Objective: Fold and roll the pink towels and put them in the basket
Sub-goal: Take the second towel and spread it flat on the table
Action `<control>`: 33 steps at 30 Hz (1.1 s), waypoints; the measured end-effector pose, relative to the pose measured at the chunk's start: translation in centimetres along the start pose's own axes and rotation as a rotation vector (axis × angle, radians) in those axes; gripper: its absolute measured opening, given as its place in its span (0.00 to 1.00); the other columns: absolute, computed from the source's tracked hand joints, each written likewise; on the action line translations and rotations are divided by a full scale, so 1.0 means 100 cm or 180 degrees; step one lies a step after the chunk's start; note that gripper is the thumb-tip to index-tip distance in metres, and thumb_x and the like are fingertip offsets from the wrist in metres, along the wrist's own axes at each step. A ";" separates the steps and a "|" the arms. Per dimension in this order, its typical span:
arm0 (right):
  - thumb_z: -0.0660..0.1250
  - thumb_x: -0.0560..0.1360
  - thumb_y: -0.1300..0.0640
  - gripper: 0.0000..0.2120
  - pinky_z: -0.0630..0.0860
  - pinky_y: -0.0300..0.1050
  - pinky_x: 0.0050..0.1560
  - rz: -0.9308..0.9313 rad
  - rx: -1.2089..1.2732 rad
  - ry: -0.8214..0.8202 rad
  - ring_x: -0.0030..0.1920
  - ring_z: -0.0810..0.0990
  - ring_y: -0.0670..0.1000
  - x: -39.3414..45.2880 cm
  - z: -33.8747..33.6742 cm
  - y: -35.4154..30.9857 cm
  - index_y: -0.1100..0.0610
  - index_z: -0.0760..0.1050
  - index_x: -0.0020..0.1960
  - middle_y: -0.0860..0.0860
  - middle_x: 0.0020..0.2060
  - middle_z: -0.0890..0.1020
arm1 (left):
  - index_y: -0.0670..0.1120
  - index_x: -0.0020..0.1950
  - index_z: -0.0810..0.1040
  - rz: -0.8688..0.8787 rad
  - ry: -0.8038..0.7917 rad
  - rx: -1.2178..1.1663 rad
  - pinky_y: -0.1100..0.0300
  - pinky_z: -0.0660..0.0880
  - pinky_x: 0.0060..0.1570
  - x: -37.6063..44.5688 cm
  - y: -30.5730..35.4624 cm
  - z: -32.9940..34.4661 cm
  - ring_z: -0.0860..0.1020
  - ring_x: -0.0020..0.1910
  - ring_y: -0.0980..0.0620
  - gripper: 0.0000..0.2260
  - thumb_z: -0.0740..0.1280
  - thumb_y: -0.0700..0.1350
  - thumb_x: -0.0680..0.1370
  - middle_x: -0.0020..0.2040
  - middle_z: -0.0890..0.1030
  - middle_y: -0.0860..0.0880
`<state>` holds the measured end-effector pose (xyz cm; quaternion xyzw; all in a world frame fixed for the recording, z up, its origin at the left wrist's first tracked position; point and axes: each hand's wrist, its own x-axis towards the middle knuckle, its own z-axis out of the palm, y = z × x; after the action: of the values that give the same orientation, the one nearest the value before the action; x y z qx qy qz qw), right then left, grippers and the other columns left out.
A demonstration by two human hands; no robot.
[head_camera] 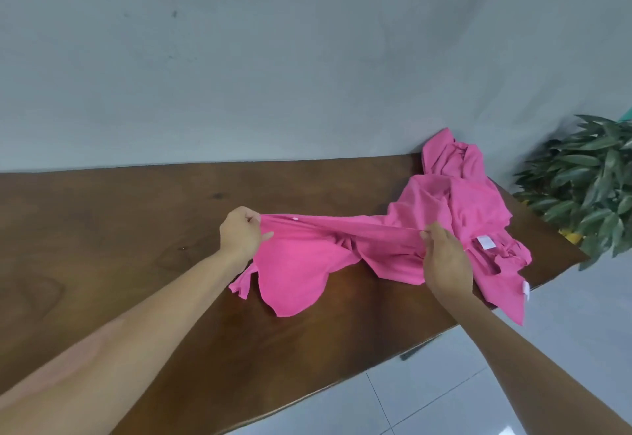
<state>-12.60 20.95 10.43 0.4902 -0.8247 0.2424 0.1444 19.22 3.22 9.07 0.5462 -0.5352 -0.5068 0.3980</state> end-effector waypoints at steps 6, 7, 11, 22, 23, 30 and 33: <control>0.52 0.86 0.52 0.12 0.69 0.50 0.36 0.0158 0.0959 0.0087 0.35 0.74 0.52 -0.055 -0.022 -0.012 0.53 0.67 0.45 0.49 0.35 0.74 | 0.42 0.47 0.69 0.0535 0.0416 -0.0544 0.49 0.79 0.59 -0.057 -0.004 -0.010 0.69 0.38 0.53 0.09 0.55 0.40 0.85 0.40 0.69 0.49; 0.52 0.86 0.51 0.12 0.70 0.51 0.37 0.0119 0.1058 0.0046 0.35 0.74 0.53 -0.069 -0.025 -0.011 0.53 0.67 0.46 0.49 0.34 0.74 | 0.43 0.48 0.68 0.0640 0.0473 -0.0583 0.48 0.79 0.58 -0.068 -0.006 -0.013 0.70 0.38 0.54 0.08 0.54 0.42 0.86 0.40 0.69 0.49; 0.49 0.85 0.47 0.17 0.69 0.52 0.37 -0.0272 0.1006 -0.0273 0.35 0.72 0.53 -0.125 -0.028 0.002 0.54 0.68 0.44 0.49 0.34 0.73 | 0.47 0.50 0.66 0.1028 0.0719 -0.0033 0.45 0.82 0.49 -0.124 -0.030 -0.037 0.70 0.35 0.54 0.09 0.52 0.48 0.86 0.38 0.69 0.50; 0.52 0.83 0.46 0.19 0.73 0.52 0.42 -0.1884 0.0410 -0.0485 0.41 0.72 0.54 -0.289 0.001 0.017 0.55 0.76 0.46 0.49 0.39 0.76 | 0.49 0.45 0.69 0.1190 0.0625 0.2038 0.53 0.69 0.39 -0.301 -0.131 -0.141 0.72 0.38 0.51 0.12 0.51 0.48 0.85 0.37 0.74 0.51; 0.49 0.84 0.48 0.20 0.73 0.52 0.41 -0.1991 0.0386 -0.0487 0.40 0.72 0.53 -0.298 0.000 0.014 0.55 0.75 0.46 0.49 0.39 0.75 | 0.49 0.43 0.69 0.1168 0.0571 0.2137 0.50 0.70 0.39 -0.314 -0.138 -0.151 0.72 0.38 0.51 0.13 0.51 0.47 0.85 0.36 0.73 0.51; 0.69 0.70 0.70 0.11 0.68 0.47 0.42 -0.1888 0.0306 -0.0739 0.38 0.78 0.55 -0.344 -0.015 -0.009 0.57 0.77 0.48 0.48 0.38 0.79 | 0.48 0.45 0.72 0.1364 -0.0141 0.2703 0.56 0.70 0.41 -0.388 -0.165 -0.220 0.72 0.40 0.55 0.10 0.52 0.47 0.73 0.42 0.71 0.55; 0.69 0.60 0.79 0.25 0.77 0.51 0.37 -0.1203 0.0356 -0.0911 0.38 0.82 0.58 -0.351 -0.026 -0.023 0.59 0.77 0.51 0.51 0.39 0.83 | 0.47 0.50 0.73 0.1446 -0.0303 0.2865 0.59 0.68 0.45 -0.404 -0.171 -0.250 0.71 0.44 0.55 0.11 0.53 0.47 0.74 0.46 0.71 0.54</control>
<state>6.17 47.39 -3.49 0.6724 -0.7157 0.1844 0.0414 50.27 42.36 1.78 0.5097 -0.8234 -0.1508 0.1985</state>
